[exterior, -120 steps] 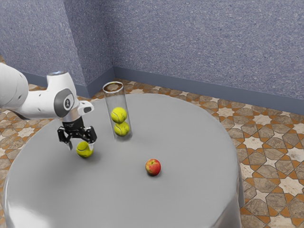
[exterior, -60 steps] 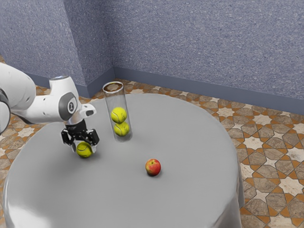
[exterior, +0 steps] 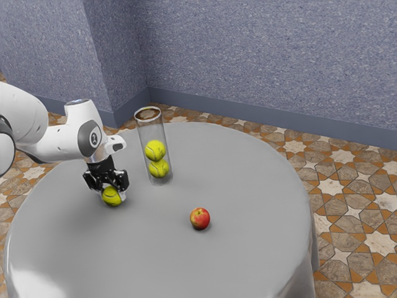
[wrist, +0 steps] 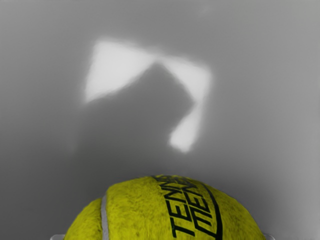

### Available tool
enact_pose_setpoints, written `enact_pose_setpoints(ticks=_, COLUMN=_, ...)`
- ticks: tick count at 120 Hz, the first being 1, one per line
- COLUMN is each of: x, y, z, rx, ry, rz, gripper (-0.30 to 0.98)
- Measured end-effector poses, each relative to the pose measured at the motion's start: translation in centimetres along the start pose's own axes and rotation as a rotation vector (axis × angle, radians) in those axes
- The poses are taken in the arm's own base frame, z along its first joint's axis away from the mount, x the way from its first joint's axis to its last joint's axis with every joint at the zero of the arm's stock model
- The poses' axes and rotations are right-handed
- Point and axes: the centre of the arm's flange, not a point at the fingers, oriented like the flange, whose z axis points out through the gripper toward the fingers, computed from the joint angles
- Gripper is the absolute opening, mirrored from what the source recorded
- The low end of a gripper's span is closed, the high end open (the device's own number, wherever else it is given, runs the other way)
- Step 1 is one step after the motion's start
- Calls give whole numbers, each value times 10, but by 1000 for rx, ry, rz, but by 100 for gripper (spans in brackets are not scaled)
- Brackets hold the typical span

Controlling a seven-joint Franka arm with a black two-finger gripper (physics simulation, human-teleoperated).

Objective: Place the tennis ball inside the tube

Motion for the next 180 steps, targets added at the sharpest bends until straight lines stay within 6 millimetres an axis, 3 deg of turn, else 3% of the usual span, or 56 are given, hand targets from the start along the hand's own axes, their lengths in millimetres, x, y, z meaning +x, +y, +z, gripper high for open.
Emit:
enact_pose_setpoints(ticks=11, x=0, y=1, z=-6, rx=-2, ry=9, rz=5, gripper=40)
enact_pose_setpoints(ticks=25, x=-1, y=6, z=-39, rx=-14, ry=41, rz=17, gripper=37)
enact_pose_setpoints(ticks=37, x=3, y=16, z=-94, rx=-6, ry=80, rz=44, gripper=36)
enact_pose_setpoints(ticks=60, x=18, y=47, z=-231, rx=58, ry=140, rz=87, gripper=36)
enact_pose_setpoints(ticks=79, x=16, y=92, z=-286, rx=111, ry=118, rz=111, gripper=37)
enact_pose_setpoints(ticks=88, x=20, y=116, z=-293, rx=124, ry=104, rz=119, gripper=38)
enact_pose_setpoints(ticks=98, x=26, y=136, z=-288, rx=129, ry=81, rz=118, gripper=38)
enact_pose_setpoints(ticks=114, x=39, y=154, z=-282, rx=134, ry=72, rz=101, gripper=38)
enact_pose_setpoints(ticks=149, x=73, y=164, z=-258, rx=154, ry=71, rz=44, gripper=39)
enact_pose_setpoints(ticks=180, x=87, y=168, z=-257, rx=138, ry=117, rz=12, gripper=40)
